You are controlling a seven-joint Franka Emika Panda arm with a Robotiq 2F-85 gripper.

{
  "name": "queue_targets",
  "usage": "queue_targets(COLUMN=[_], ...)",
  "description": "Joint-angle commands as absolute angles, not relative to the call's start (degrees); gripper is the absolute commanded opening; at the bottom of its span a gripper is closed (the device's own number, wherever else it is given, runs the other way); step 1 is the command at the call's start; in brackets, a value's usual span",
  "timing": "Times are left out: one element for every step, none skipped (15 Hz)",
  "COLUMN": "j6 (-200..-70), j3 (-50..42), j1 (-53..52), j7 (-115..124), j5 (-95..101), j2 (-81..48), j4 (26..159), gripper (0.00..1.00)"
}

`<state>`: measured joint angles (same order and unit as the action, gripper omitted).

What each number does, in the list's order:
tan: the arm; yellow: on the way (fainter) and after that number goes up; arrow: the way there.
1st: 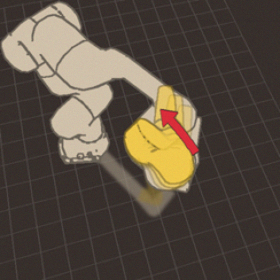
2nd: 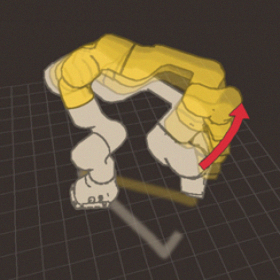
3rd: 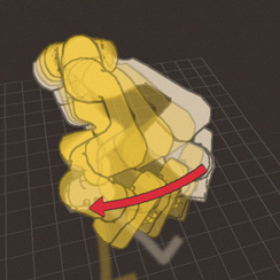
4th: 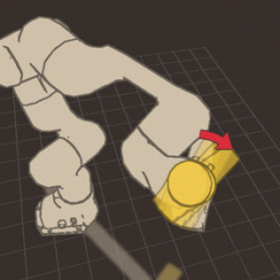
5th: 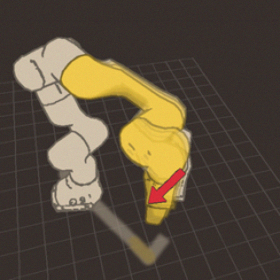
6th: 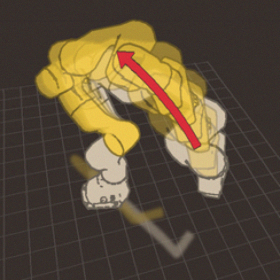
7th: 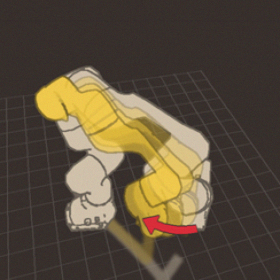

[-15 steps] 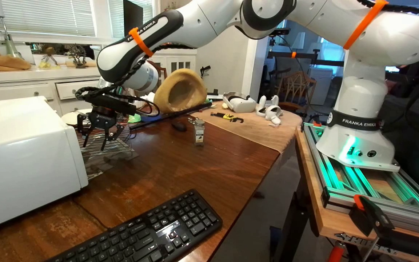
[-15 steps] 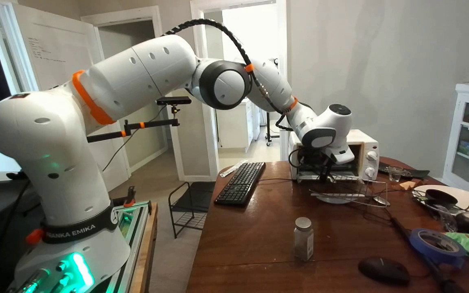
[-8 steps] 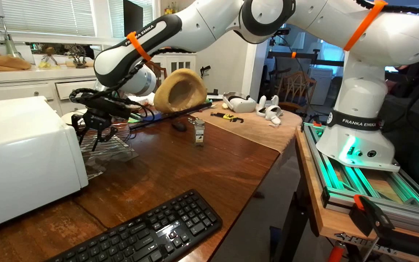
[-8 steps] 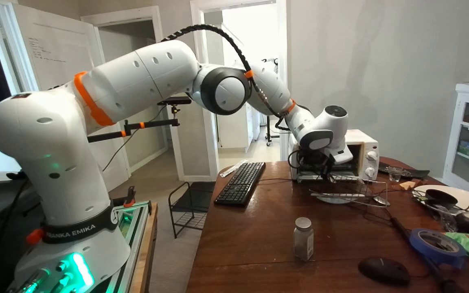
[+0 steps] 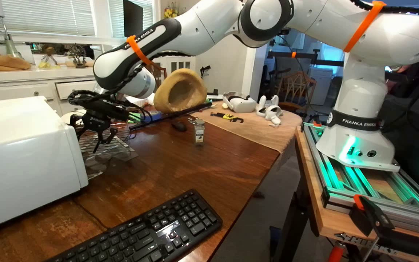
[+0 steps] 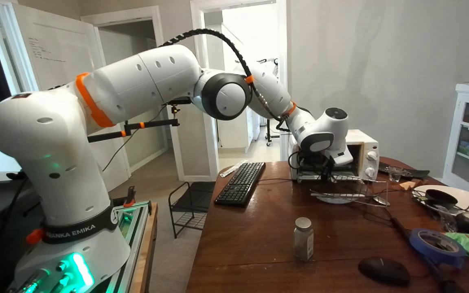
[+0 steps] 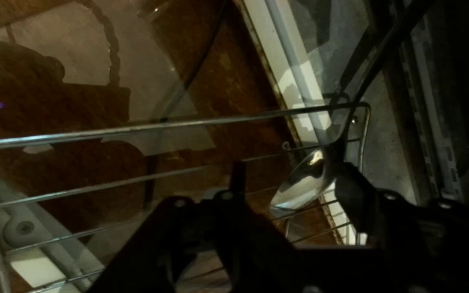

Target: Take the masking tape and the roasting rack out of the oven

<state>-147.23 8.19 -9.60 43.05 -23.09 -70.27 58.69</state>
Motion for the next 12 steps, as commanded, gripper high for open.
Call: queue_targets(j6=[-147.5,-147.4,-147.2,-147.0,-146.9,-146.7,-146.5,-146.2,-144.4,-141.7,-138.3,-134.8], j3=[7.9,7.9,7.9,7.9,7.8,7.8,7.8,8.0,7.9,7.6,8.5,8.1], j1=[-10.3,-10.3,-10.3,-10.4,-10.4,-10.5,-10.5,-10.4,-10.5,-10.5,-9.7,-9.4], j7=[45.2,45.4,45.5,45.6,45.6,45.6,45.5,45.2,45.3,45.3,43.6,43.7], j5=[-23.0,-22.9,-22.8,-22.8,-22.7,-22.6,-22.5,-22.5,-22.3,-21.6,-21.5,-21.1], j2=[-73.2,-73.4,-73.5,-73.7,-73.9,-74.0,-73.9,-73.6,-73.0,-71.9,-70.7,-69.2], j4=[54.9,54.7,54.3,54.0,53.8,53.7,53.8,54.1,54.5,55.7,56.9,58.6], gripper=[0.26,0.19,0.12,0.03,0.0,0.0,0.0,0.0,0.0,0.0,0.0,0.0])
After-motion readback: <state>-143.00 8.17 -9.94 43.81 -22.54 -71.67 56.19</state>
